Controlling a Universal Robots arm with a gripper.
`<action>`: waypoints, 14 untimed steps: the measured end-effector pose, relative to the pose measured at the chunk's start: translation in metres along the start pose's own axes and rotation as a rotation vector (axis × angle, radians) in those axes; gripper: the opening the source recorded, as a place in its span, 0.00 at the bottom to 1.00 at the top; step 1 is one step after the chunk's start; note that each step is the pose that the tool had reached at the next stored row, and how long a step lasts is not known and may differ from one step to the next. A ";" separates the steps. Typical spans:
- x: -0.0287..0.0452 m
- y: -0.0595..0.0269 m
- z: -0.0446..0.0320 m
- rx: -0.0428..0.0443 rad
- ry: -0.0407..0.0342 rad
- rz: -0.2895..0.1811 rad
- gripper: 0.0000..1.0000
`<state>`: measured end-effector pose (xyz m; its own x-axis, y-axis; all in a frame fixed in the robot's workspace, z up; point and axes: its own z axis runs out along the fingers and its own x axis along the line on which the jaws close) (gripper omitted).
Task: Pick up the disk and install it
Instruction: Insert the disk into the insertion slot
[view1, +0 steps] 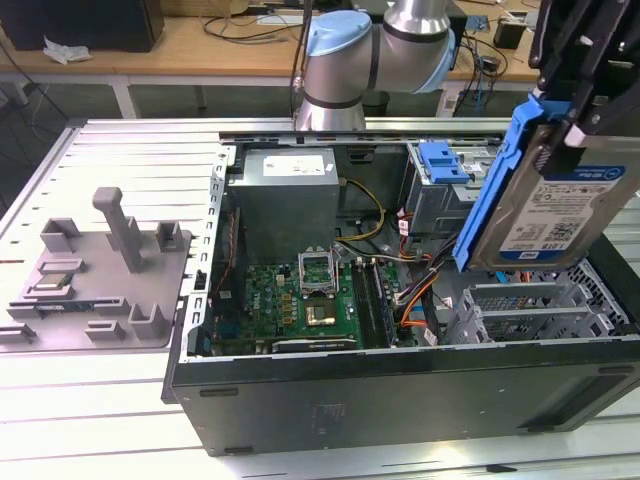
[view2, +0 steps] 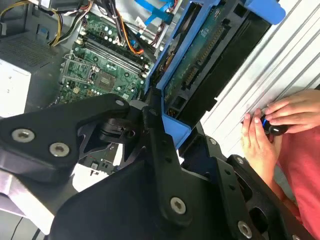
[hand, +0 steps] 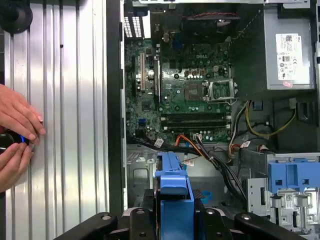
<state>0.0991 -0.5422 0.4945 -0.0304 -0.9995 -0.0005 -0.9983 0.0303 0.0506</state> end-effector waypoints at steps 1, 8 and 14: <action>0.0037 -0.0108 -0.0004 -0.0001 0.0000 0.000 0.37; 0.0081 -0.0139 0.0019 -0.0001 -0.0003 0.000 0.37; 0.0085 -0.0150 0.0031 -0.0001 -0.0009 0.000 0.37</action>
<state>0.1137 -0.5511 0.4907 -0.0304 -0.9995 -0.0014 -0.9983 0.0303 0.0507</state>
